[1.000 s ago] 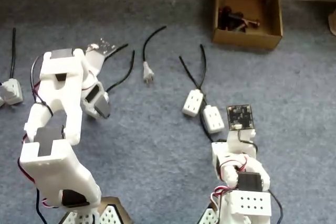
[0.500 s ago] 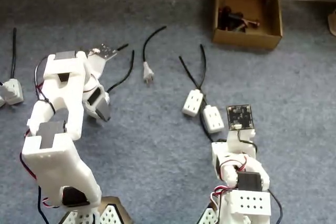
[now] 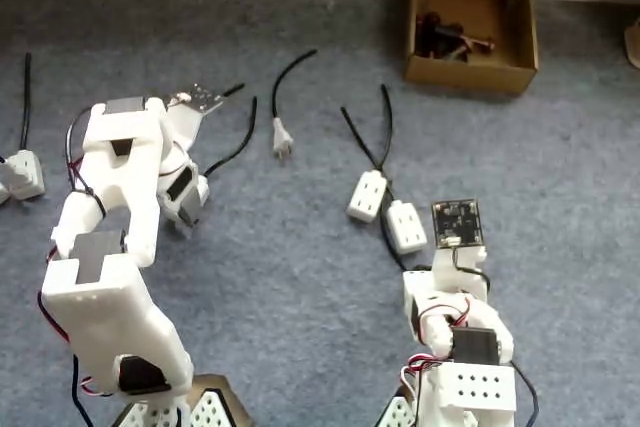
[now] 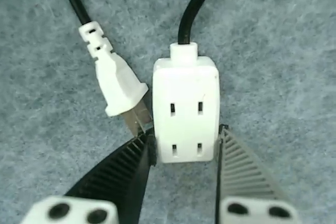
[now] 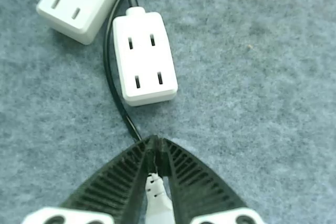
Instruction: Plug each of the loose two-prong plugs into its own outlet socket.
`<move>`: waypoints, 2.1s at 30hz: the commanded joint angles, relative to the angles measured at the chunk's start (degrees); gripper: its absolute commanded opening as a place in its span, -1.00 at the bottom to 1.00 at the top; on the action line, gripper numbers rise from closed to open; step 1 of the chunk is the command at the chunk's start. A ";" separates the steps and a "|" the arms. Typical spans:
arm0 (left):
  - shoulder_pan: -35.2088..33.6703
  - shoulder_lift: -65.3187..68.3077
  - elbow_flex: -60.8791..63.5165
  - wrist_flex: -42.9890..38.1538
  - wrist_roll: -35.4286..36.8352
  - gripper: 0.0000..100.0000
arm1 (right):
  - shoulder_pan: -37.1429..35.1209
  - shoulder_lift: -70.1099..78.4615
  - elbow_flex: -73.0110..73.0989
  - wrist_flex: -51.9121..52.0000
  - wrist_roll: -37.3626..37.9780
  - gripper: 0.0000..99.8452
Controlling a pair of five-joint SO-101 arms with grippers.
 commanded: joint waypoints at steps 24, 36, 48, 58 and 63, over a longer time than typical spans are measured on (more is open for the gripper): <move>10.77 -1.19 -17.71 17.76 3.96 -0.94 | -0.48 -0.48 -0.31 -0.92 0.79 -0.98; 14.64 -1.19 -25.01 20.13 5.36 -0.94 | -0.48 -0.48 -0.31 -0.92 0.79 -0.98; 25.89 -0.57 -22.90 19.69 9.41 -0.94 | -0.48 -0.48 -0.31 -0.92 0.79 -0.98; 28.18 -0.57 -12.35 12.40 9.41 -0.94 | -0.48 -0.48 -0.31 -0.92 0.79 -0.98; 28.26 -0.57 -9.54 9.58 9.49 -0.94 | -0.48 -0.48 -0.31 -0.92 0.79 -0.98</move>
